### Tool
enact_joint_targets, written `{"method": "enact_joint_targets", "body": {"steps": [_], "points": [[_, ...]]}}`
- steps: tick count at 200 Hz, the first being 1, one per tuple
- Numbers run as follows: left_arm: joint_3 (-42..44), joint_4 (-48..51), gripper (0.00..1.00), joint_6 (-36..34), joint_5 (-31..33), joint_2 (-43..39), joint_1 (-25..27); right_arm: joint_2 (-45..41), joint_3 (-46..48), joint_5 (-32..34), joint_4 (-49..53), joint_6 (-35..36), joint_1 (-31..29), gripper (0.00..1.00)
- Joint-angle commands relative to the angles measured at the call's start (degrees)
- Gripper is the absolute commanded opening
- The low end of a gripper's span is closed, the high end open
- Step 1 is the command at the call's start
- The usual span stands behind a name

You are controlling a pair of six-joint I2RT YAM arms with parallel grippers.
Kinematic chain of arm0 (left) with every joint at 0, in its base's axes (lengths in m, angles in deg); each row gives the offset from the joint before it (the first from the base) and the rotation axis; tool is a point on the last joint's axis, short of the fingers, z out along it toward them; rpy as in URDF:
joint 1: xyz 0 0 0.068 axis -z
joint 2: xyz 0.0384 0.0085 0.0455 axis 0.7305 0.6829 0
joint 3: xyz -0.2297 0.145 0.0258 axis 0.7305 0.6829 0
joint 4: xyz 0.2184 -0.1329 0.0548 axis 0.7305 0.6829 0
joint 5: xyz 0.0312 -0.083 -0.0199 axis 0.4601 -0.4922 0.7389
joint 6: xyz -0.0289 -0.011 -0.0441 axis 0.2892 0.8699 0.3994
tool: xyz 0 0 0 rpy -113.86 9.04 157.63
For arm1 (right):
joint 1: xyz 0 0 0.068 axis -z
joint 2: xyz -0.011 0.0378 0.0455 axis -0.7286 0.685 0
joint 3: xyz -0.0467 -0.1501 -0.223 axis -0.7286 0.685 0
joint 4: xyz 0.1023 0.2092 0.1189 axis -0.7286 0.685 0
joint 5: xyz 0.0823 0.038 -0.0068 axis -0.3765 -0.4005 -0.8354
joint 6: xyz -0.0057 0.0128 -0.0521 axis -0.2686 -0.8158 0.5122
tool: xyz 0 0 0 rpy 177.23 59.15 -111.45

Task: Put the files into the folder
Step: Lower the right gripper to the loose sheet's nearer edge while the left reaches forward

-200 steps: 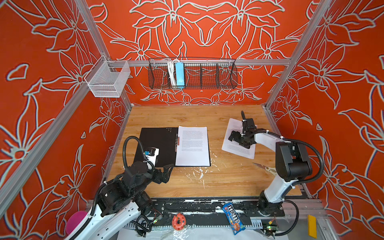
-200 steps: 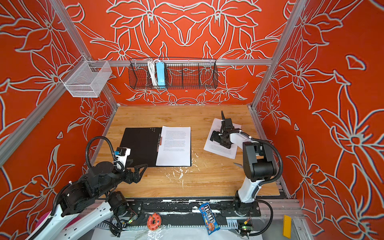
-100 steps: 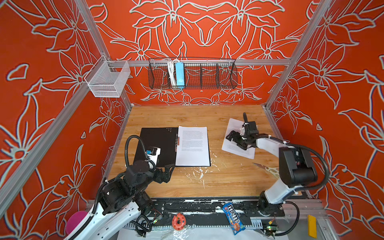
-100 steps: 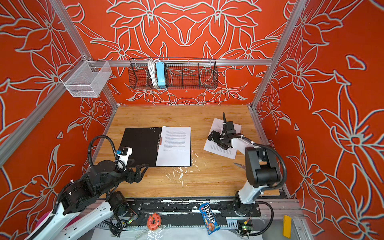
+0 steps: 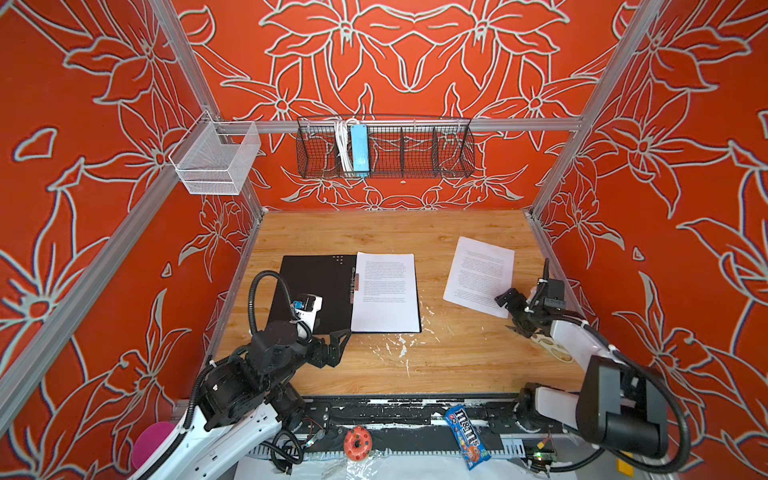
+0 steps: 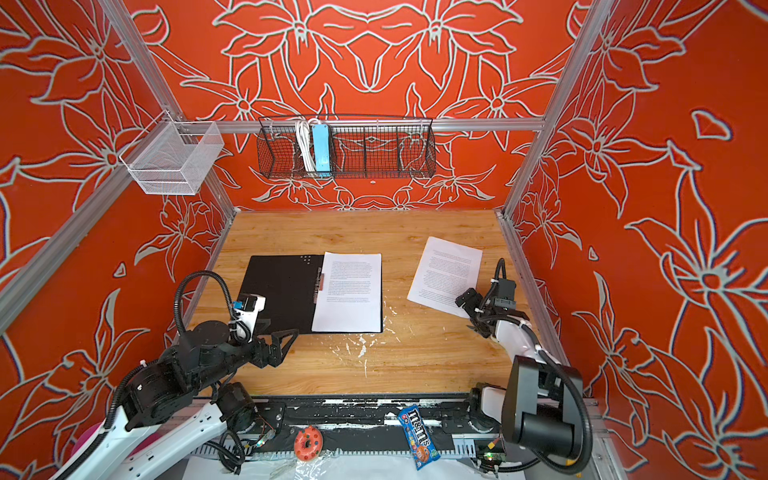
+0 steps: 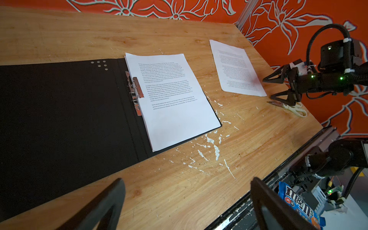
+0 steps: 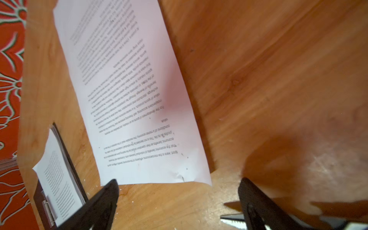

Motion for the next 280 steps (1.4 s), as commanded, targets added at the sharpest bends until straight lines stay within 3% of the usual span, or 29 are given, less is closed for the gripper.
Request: {"method": "enact_joint_targets", "body": {"steps": [1,47,107,199,215,229,251,280], "points": [[-0.24,-0.96,0.98,-0.73,-0.81,-0.88,-0.46,-0.89,-0.23,-0.29,0.39,-0.63,0.54,0.95],[-0.15,-1.05,0.98,-0.68,-0.55,-1.85,-0.55,6.67,-1.07,-6.21,-2.46,-1.31,0.67,0.92],[-0.12,-1.09,0.98,-0.67,-0.55,-1.59,-0.59,9.77,1.75,-9.74,-9.76,-5.12,0.72,0.83],[0.41,-2.45,0.98,0.08,-1.30,-1.34,-0.69,10.34,7.26,-9.60,-19.77,-11.57,0.69,0.32],[1.32,-4.31,0.98,1.34,-2.86,-0.04,-1.14,10.37,7.08,-10.57,-20.72,-11.63,0.63,0.14],[2.40,-7.08,0.98,4.97,-4.74,2.68,-1.87,10.06,6.57,-11.46,-20.61,-11.52,0.63,0.00],[6.28,-16.49,0.98,13.21,-8.62,8.85,-2.09,8.45,6.44,-13.21,-20.77,-13.20,0.63,0.00],[13.48,-40.34,0.98,24.85,-13.80,20.18,0.70,1.21,5.79,-12.78,-15.58,-14.81,-0.39,0.00]]}}
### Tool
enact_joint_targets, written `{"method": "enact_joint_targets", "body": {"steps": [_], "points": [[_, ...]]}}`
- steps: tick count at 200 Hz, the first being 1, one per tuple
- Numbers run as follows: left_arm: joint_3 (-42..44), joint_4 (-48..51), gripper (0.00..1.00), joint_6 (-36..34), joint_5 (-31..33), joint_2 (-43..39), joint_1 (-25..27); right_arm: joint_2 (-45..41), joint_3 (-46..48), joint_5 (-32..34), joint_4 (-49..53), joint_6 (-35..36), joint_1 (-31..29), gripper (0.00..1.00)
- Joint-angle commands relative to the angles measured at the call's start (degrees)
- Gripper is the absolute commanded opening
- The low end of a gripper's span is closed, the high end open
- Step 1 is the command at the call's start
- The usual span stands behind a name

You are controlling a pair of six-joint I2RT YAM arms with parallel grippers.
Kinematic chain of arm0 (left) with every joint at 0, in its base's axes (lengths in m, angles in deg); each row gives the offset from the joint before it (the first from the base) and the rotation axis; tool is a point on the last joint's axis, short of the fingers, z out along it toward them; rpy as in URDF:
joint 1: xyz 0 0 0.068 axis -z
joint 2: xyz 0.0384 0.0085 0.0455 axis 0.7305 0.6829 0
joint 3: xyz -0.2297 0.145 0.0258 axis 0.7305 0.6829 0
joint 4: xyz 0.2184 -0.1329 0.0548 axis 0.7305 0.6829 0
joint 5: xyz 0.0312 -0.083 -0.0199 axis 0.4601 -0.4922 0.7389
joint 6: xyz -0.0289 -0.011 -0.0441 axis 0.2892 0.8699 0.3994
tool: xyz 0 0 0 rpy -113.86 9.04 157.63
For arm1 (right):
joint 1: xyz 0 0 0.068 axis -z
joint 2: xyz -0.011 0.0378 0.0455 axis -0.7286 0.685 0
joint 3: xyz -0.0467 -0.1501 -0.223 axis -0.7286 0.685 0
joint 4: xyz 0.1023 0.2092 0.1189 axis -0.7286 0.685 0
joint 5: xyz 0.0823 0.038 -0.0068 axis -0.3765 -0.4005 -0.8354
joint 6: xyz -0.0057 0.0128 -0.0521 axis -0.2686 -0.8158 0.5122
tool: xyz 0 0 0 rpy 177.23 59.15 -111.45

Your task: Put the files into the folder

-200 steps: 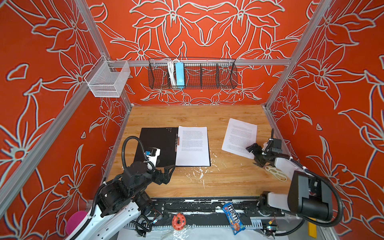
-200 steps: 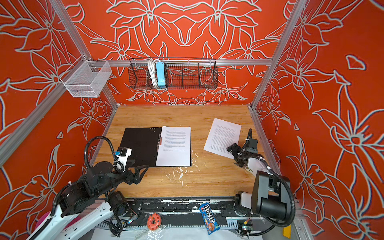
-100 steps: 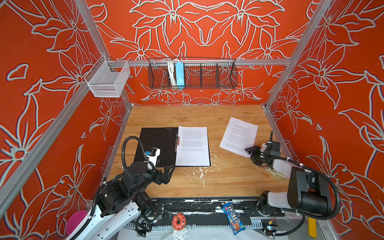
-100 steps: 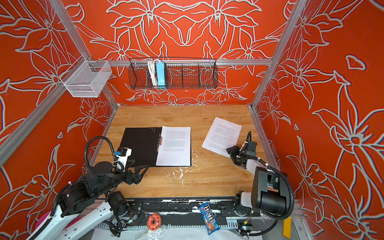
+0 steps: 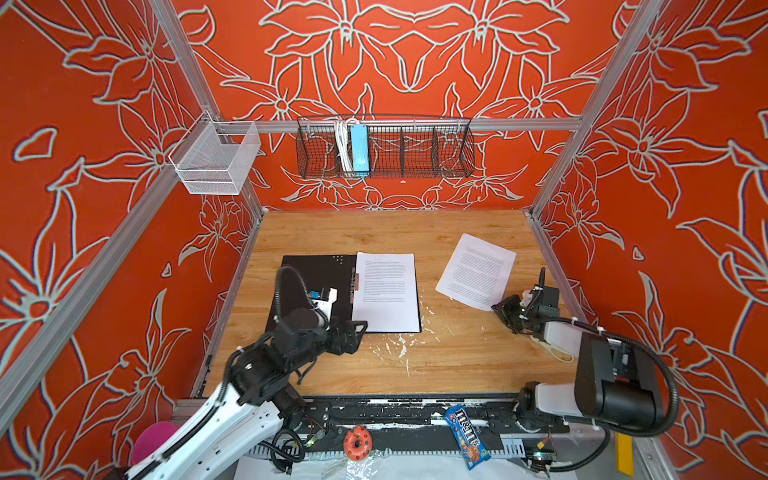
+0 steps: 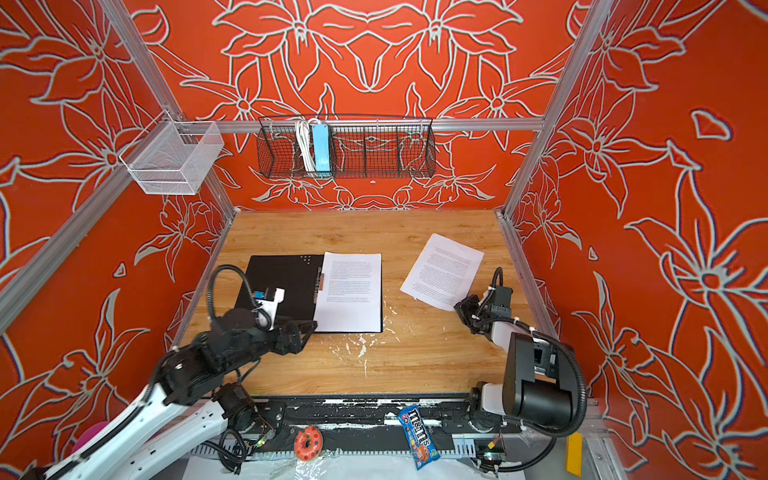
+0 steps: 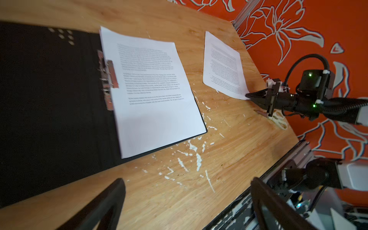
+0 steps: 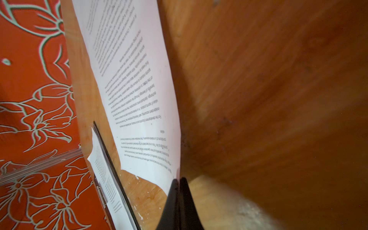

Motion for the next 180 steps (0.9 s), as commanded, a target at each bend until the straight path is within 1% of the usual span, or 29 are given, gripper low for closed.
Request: {"method": "enact_joint_targets", "body": {"steps": [1,10,20,34,40,58,74,90,104,112,126,154,180], "points": [[4.24,-21.76,0.98,12.40,-5.37,8.02,2.59,-6.42,-0.65,-0.25,3.43,-2.53,-0.89,0.00],[4.64,-28.58,0.98,14.38,-3.13,12.42,6.06,-9.89,-0.69,0.94,5.93,-3.03,-1.68,0.00],[3.95,-34.44,0.98,16.53,1.09,17.56,10.43,-13.87,-0.27,2.36,8.15,-3.90,-2.52,0.00],[1.32,-39.34,0.98,20.29,4.59,26.44,14.41,-19.66,0.93,4.33,9.76,-6.10,-3.59,0.00],[0.02,-40.81,0.98,22.67,4.83,30.39,15.43,-22.07,1.49,5.16,10.15,-7.14,-4.05,0.00],[-4.20,-49.08,0.98,27.19,2.80,41.46,17.58,-27.40,2.58,7.50,11.64,-9.34,-5.62,0.00],[-8.18,-55.74,0.98,32.34,1.38,50.39,18.63,-30.50,2.91,9.58,13.66,-10.25,-6.93,0.00],[-12.48,-61.44,0.98,37.83,0.16,58.12,19.27,-32.05,3.90,9.20,13.15,-11.54,-7.56,0.00],[-15.81,-64.47,0.98,45.33,-0.05,64.14,19.44,-32.71,4.50,8.82,12.96,-12.31,-7.89,0.00],[-17.00,-68.36,0.98,49.60,-0.43,67.95,19.44,-33.04,4.70,8.68,12.86,-12.63,-8.01,0.00],[-19.66,-75.10,0.98,54.25,-1.74,73.76,19.44,-33.70,5.22,8.34,12.32,-12.98,-8.11,0.00],[-25.89,-73.66,1.00,60.97,-2.93,80.11,19.52,-34.82,5.72,7.69,12.57,-13.42,-8.28,0.00],[-28.91,-73.68,0.89,65.31,-1.24,83.51,19.53,-35.71,6.30,7.23,12.36,-13.93,-8.34,0.00]]}}
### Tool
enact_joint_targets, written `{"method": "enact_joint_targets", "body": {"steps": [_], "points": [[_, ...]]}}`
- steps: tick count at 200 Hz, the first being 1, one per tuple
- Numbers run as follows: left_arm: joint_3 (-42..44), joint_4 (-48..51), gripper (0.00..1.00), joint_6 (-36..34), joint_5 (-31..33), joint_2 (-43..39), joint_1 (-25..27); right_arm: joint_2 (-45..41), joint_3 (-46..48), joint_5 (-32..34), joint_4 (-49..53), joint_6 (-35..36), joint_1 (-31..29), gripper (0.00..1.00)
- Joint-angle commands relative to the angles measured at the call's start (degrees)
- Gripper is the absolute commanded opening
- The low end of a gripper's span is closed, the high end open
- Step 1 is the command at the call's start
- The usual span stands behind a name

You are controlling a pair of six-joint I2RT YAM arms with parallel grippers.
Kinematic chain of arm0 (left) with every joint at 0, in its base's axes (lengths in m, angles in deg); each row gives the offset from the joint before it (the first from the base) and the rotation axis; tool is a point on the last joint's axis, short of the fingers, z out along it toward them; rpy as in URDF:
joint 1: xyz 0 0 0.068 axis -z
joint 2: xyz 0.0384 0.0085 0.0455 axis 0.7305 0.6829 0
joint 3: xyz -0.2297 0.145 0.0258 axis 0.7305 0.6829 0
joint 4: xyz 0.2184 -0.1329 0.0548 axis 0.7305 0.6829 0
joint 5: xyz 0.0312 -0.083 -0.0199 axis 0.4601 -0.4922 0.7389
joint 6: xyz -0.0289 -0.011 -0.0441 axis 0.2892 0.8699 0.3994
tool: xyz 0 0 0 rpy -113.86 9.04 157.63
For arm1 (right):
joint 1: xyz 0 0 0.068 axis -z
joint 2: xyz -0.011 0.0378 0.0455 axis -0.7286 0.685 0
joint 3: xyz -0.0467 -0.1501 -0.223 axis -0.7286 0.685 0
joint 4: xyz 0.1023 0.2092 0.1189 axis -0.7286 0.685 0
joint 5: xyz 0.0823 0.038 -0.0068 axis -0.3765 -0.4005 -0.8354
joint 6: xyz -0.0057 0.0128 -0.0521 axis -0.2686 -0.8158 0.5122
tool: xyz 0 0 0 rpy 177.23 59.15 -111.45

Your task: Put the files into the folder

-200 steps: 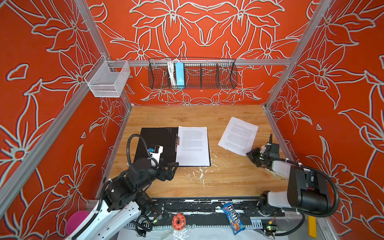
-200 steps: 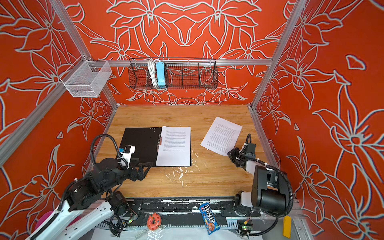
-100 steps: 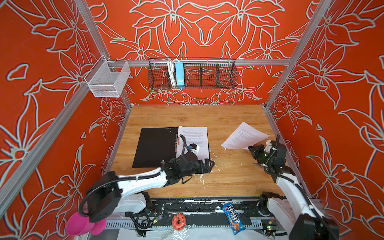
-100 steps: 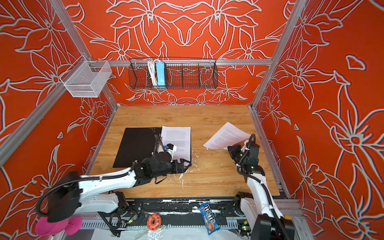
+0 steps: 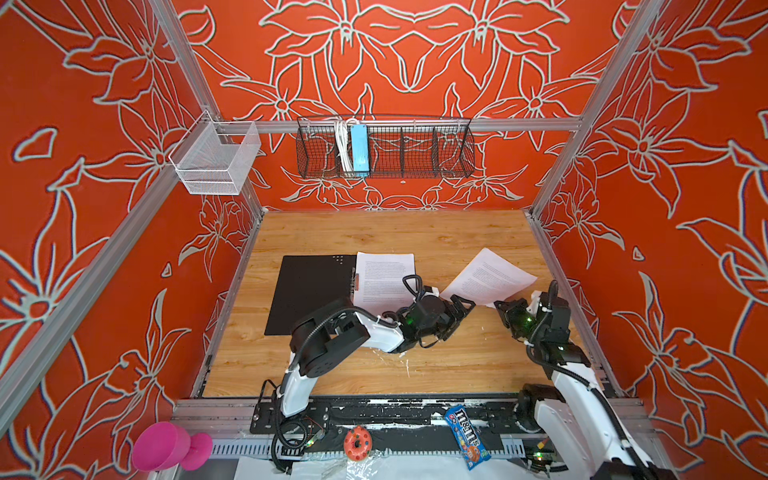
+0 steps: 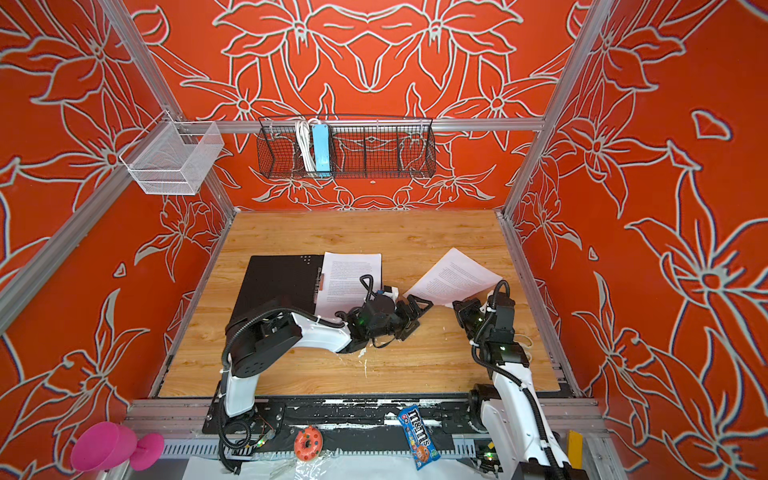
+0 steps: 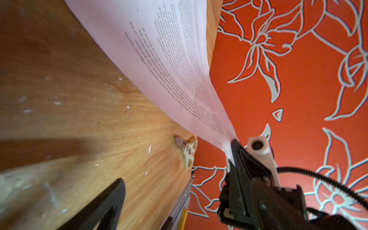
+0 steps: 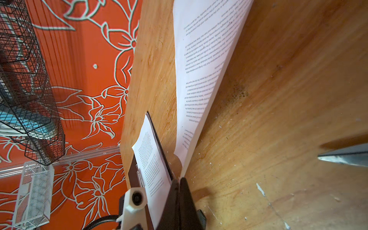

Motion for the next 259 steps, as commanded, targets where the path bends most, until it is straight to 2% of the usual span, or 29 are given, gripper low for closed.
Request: {"method": "enact_joint_targets", "body": {"steps": [1,31,48,63,100,141,143,162,166,180,208,234,259], "points": [[-2.98,-4.25,0.89,8.55,0.81,2.04,0.25,-1.20,1.10,0.21,0.53,-2.05,-0.44,0.00],[-6.87,-3.31,0.81,11.62,2.01,5.54,-0.06,-2.35,1.32,-0.24,1.16,-1.87,-0.38,0.00],[-8.78,-3.39,0.70,14.04,2.67,7.59,-0.15,-2.74,1.65,-0.30,1.17,-1.87,-0.44,0.00],[-10.00,-4.26,0.56,16.54,3.43,9.48,-0.15,-2.97,1.83,-0.57,1.24,-1.87,-0.46,0.00],[-12.88,-3.71,0.49,18.74,4.27,11.44,-0.32,-4.19,2.29,-0.67,1.68,-1.82,-0.45,0.00],[-13.69,-4.95,0.22,19.43,5.21,12.34,-0.50,-5.66,2.73,-1.12,2.22,0.01,-0.39,0.00],[-13.77,-5.05,0.20,19.35,5.29,12.39,-0.50,-5.66,2.75,-1.12,2.22,0.25,-0.38,0.08],[-14.85,-6.52,0.00,17.85,4.76,12.88,-0.91,-5.92,1.14,-0.87,4.59,4.17,-0.37,0.52],[-15.18,-6.73,0.00,17.21,4.34,12.91,-1.14,-6.04,0.32,-0.74,5.72,5.39,-0.37,0.61],[-16.72,-6.49,0.00,14.11,1.95,12.60,-2.13,-6.12,-2.75,-0.61,9.54,9.58,-0.37,0.79],[-18.08,-1.29,0.00,4.93,-6.10,9.14,-4.89,-5.78,-12.32,1.96,17.88,18.73,-0.37,0.98],[-17.51,7.83,0.00,-3.89,-16.45,3.56,-8.18,-2.27,-19.94,1.93,22.78,25.97,-0.37,0.98],[-17.04,20.10,0.00,-14.53,-25.56,-3.49,-10.95,0.90,-22.85,0.38,22.87,28.06,-0.43,0.98]]}}
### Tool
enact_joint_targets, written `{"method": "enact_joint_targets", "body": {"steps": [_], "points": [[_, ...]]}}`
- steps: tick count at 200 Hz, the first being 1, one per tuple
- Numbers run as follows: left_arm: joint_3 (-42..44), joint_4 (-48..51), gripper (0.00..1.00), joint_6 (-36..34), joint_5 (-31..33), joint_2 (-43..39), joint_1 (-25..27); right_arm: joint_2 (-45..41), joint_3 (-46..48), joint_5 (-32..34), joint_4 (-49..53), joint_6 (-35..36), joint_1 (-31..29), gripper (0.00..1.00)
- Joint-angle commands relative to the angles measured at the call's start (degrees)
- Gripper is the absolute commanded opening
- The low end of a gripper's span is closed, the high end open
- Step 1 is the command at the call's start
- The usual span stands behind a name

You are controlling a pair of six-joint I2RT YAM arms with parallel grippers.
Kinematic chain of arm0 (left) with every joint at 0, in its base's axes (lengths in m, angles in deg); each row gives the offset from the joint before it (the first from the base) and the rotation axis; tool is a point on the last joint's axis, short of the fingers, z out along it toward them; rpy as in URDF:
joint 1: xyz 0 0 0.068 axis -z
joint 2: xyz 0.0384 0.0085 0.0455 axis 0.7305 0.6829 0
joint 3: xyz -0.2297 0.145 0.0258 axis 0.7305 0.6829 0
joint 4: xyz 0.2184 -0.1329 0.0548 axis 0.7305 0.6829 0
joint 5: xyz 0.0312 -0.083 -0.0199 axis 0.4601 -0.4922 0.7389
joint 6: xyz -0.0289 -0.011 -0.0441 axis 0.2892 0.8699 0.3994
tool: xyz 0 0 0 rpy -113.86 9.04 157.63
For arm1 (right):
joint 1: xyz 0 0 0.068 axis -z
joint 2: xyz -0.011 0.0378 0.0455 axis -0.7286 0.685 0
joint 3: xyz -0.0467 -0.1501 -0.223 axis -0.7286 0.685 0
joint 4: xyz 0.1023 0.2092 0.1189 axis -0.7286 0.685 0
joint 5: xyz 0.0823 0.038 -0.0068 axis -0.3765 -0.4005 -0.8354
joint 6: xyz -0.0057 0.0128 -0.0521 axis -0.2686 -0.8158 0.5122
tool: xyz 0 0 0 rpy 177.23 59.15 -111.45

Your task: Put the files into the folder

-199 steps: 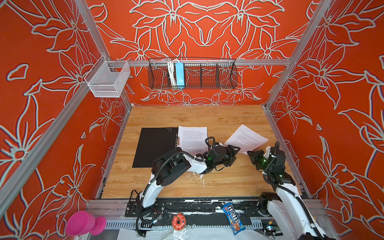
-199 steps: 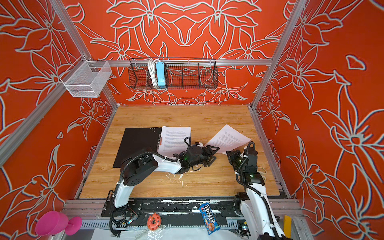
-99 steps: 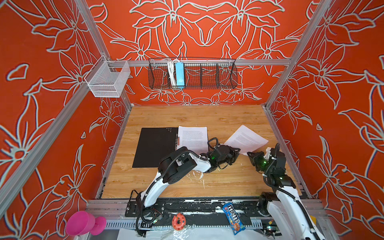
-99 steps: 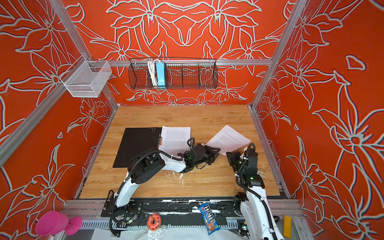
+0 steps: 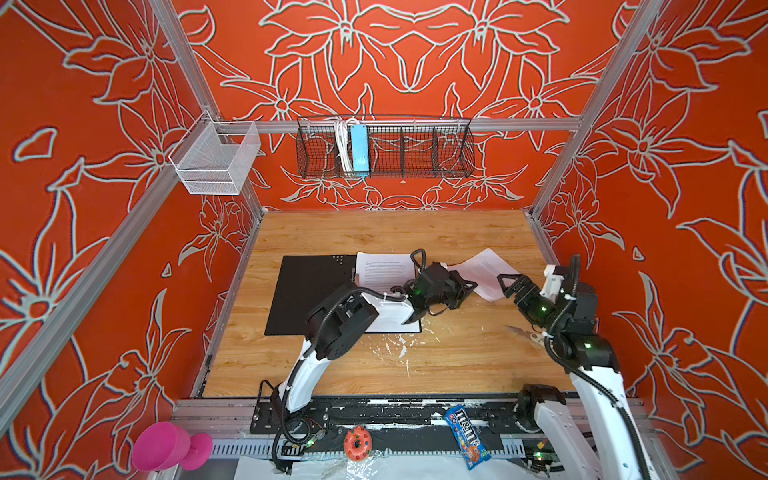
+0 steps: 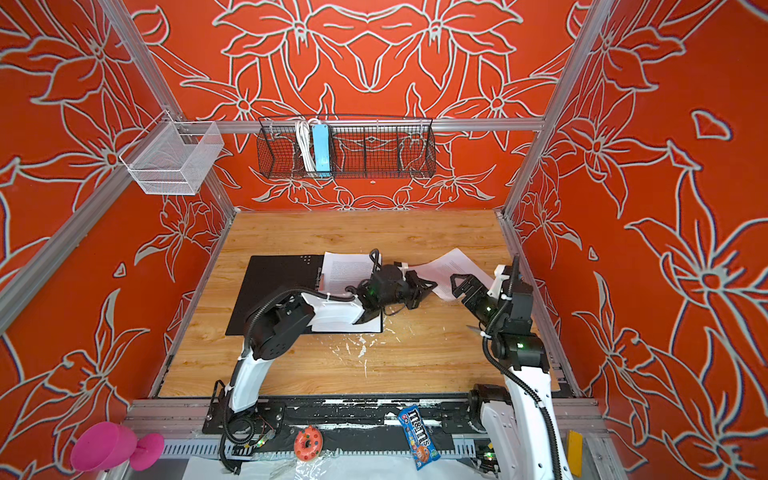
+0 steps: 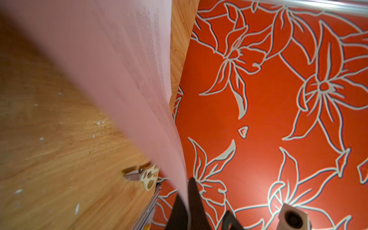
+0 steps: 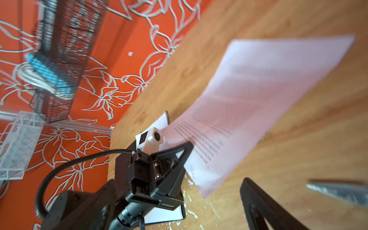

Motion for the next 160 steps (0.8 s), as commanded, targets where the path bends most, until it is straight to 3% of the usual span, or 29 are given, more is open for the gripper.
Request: {"method": "enact_joint_targets", "body": {"steps": [1,54,78,119,160], "points": [[-0.15,12.54,0.00,-13.16,-12.66,-8.45,-2.21,2.44,-1.59,-0.39,4.14,5.85,-0.34,0.98],[-0.39,52.37,0.00,-42.27,-30.37,-23.30,-10.58,4.06,-2.04,-2.72,-0.23,5.18,-0.58,0.98],[0.87,67.66,0.00,-56.33,-33.92,-28.52,-15.45,4.46,-1.59,-3.68,-2.62,5.16,-1.18,0.98],[-3.24,83.80,0.00,-72.81,-28.43,-29.11,-20.14,7.85,5.00,-6.58,-16.38,0.38,-1.67,0.98],[-7.92,87.18,0.00,-84.32,-20.65,-27.46,-19.93,11.76,3.56,-3.77,-19.66,6.65,-1.80,0.98]]}}
